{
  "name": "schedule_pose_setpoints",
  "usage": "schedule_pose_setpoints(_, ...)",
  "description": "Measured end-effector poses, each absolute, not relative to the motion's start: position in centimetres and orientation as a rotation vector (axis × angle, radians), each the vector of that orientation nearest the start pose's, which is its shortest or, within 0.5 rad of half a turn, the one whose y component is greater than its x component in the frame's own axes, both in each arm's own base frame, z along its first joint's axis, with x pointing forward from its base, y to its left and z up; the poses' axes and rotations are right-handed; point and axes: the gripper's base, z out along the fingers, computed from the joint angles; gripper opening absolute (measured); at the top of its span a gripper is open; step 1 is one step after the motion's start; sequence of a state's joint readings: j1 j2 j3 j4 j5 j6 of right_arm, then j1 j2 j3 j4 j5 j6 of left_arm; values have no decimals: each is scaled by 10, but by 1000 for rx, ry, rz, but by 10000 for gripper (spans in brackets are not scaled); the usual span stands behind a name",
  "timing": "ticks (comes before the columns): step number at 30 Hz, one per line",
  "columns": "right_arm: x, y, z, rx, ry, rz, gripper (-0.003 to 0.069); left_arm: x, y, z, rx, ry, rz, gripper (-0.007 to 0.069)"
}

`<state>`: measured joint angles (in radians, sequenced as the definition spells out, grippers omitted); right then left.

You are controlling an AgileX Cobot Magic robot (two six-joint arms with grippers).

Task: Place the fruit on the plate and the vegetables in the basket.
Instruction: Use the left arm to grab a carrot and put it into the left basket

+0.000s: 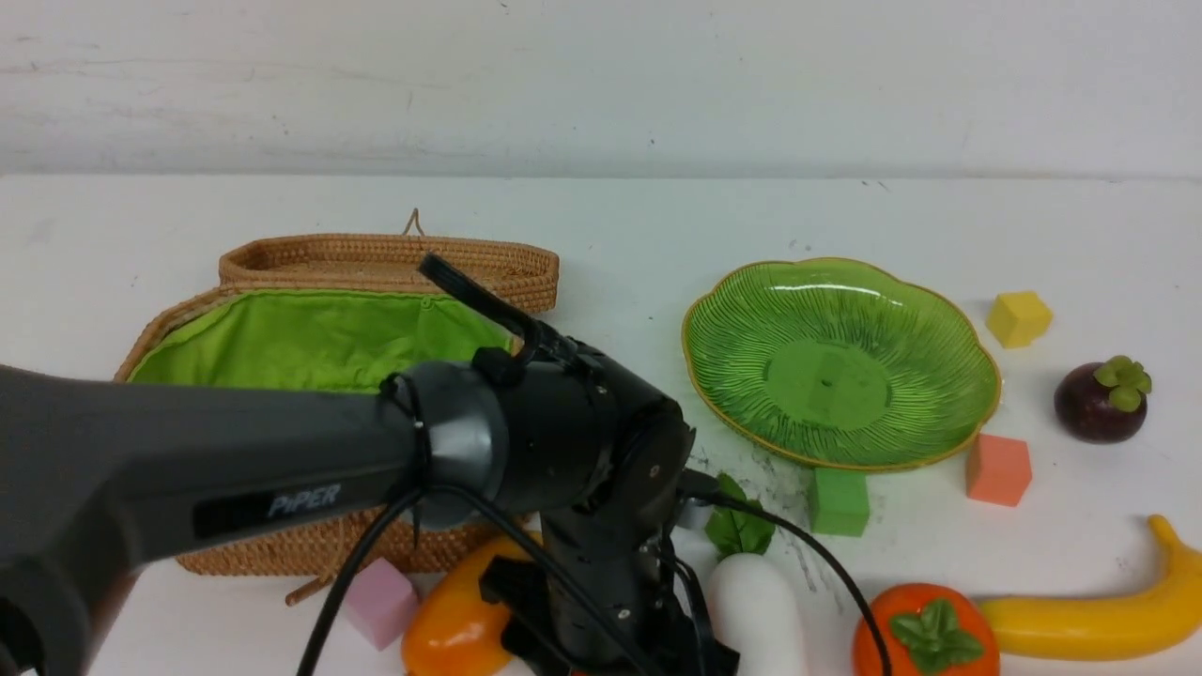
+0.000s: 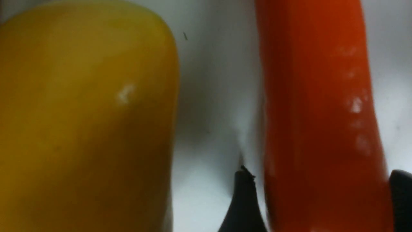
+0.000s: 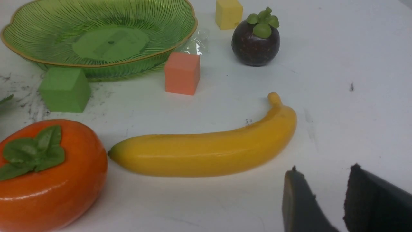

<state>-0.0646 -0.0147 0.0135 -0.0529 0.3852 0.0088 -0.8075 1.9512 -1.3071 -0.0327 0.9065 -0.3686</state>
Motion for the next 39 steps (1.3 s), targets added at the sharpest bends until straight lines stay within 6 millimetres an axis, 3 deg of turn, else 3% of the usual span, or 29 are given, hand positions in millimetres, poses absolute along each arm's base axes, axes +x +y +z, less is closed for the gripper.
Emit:
schedule_pose_setpoints(5, 52, -5, 175, 36, 1868, -91, 242, 256, -274, 168, 618, 3015, -155, 398)
schedule_pose_setpoints(11, 52, -5, 175, 36, 1868, -91, 242, 252, -270, 185, 612, 3000, -180, 399)
schedule_pose_setpoints(15, 52, -5, 175, 36, 1868, -91, 242, 247, -259, 220, 616, 2937, -197, 399)
schedule_pose_setpoints(18, 52, -5, 175, 36, 1868, -92, 242, 246, -239, 255, 555, 2885, -238, 399)
schedule_pose_setpoints(19, 52, -5, 175, 36, 1868, -92, 242, 247, -237, 257, 542, 2884, -239, 399)
schedule_pose_setpoints(20, 52, -5, 175, 36, 1868, -92, 242, 250, -219, 278, 467, 2852, -276, 399)
schedule_pose_setpoints(21, 52, -5, 175, 36, 1868, -92, 242, 249, -216, 282, 457, 2841, -285, 399)
schedule_pose_setpoints(24, 52, -5, 175, 36, 1868, -92, 242, 254, -177, 319, 258, 2769, -390, 399)
schedule_pose_setpoints(28, 52, -5, 175, 36, 1868, -91, 242, 258, -135, 351, 16, 2656, -506, 399)
schedule_pose_setpoints(29, 52, -5, 175, 36, 1868, -91, 242, 259, -133, 351, 4, 2653, -509, 399)
schedule_pose_setpoints(32, 52, -5, 175, 36, 1868, -91, 242, 274, -101, 361, -312, 2545, -593, 399)
schedule_pose_setpoints(34, 52, -5, 175, 36, 1868, -91, 242, 280, -95, 360, -411, 2520, -617, 399)
schedule_pose_setpoints(37, 52, -5, 175, 36, 1868, -91, 242, 300, -81, 348, -696, 2465, -664, 399)
schedule_pose_setpoints(39, 52, -5, 175, 36, 1868, -91, 242, 308, -81, 339, -783, 2461, -670, 399)
